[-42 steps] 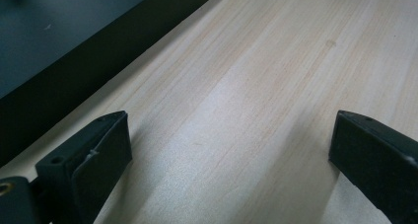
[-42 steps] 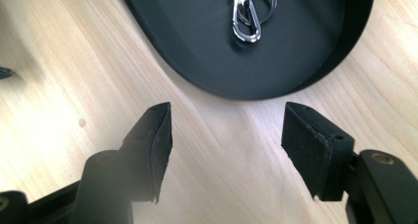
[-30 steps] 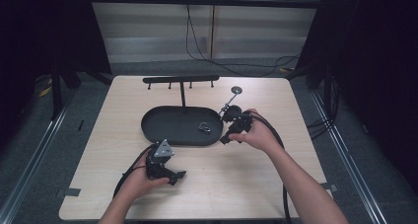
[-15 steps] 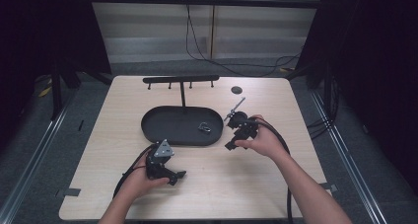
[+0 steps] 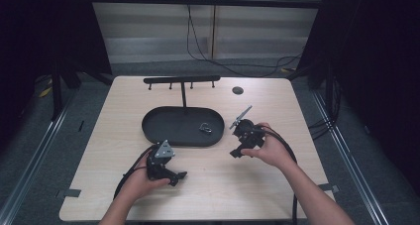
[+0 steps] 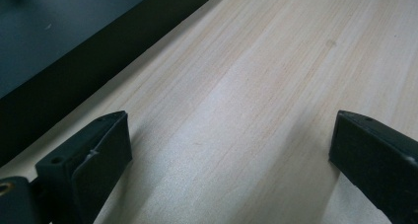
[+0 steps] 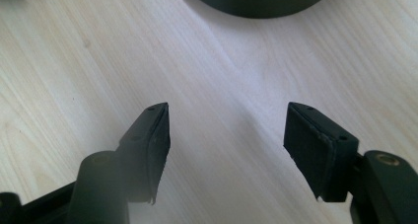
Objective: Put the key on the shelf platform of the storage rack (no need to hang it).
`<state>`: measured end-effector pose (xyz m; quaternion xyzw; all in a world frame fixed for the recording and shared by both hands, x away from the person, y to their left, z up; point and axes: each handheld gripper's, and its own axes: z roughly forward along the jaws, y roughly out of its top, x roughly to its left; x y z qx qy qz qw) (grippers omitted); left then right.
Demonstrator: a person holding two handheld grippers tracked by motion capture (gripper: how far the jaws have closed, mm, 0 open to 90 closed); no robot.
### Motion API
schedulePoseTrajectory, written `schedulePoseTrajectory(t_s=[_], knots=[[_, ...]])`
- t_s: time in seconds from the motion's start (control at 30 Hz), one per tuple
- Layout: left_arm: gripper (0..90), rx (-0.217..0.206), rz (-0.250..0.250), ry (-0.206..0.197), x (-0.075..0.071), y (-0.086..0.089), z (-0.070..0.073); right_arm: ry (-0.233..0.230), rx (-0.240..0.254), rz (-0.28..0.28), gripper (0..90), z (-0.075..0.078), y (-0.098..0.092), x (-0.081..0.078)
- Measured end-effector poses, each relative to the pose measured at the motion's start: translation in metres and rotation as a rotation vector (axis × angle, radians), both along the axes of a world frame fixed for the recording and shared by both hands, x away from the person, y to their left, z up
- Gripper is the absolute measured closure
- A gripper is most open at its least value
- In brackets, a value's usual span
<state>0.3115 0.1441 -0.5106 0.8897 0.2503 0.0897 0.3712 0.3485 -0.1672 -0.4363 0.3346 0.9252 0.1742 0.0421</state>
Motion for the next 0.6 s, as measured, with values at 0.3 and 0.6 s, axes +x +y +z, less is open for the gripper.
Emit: schedulePoseTrajectory(t_s=[0.3,0.6], knots=[[2.0,0.0,0.0,0.0,0.0,0.0,0.0,-0.002,0.02,-0.006,34.5,-0.01,-0.01,-0.017],[2.0,0.0,-0.001,0.001,0.0,0.0,0.0,-0.015,0.049,-0.029,34.1,-0.013,-0.018,-0.029]])
